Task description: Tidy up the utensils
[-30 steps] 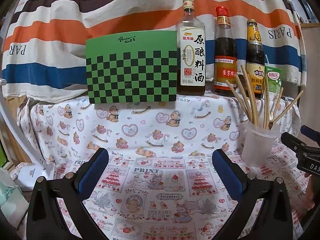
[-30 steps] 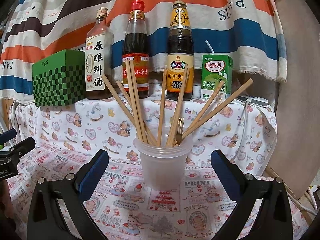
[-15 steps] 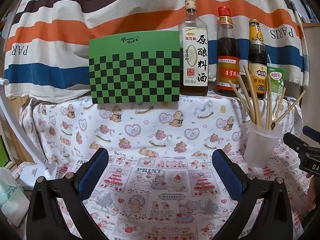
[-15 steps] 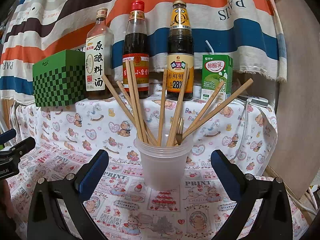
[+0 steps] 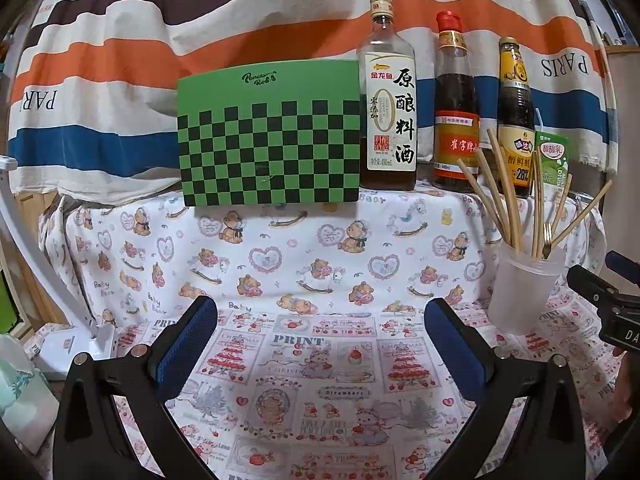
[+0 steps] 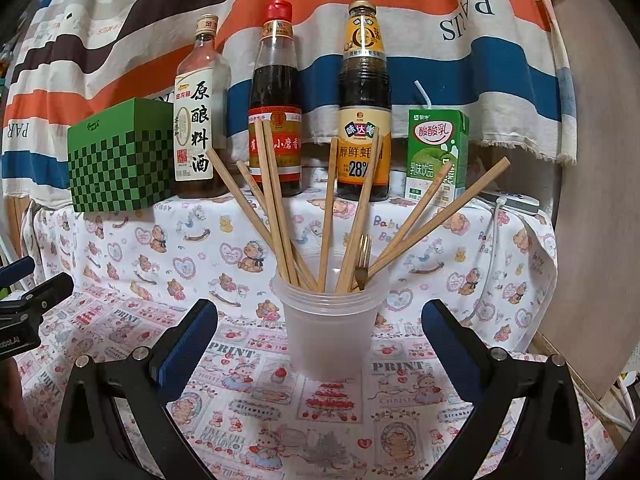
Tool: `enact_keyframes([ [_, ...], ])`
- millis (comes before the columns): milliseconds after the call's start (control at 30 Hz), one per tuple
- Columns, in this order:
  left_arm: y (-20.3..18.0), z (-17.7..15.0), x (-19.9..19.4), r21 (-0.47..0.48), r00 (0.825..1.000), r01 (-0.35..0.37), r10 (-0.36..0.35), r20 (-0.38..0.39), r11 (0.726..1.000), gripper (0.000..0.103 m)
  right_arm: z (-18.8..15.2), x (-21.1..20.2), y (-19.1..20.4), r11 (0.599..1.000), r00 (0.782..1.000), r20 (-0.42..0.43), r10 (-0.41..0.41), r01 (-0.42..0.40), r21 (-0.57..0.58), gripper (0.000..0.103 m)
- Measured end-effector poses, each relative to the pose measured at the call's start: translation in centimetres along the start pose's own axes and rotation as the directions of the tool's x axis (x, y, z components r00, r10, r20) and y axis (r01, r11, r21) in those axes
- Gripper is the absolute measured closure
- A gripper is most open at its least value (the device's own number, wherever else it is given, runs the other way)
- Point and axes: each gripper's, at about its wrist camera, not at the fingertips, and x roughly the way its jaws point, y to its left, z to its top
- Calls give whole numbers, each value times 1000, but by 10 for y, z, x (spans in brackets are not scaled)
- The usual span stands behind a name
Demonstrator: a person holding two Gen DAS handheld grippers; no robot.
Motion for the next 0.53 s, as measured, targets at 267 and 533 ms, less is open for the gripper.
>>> enact_keyframes([
  [267, 0, -2, -1, 2, 1000, -9, 9, 5, 1000, 0, 1, 1, -2, 1000, 1000, -5, -4, 4, 5, 0],
  [533, 3, -1, -1, -7, 1000, -22, 22, 2, 1000, 0, 1, 1, -1, 1000, 1000, -3, -5, 5, 3, 0],
])
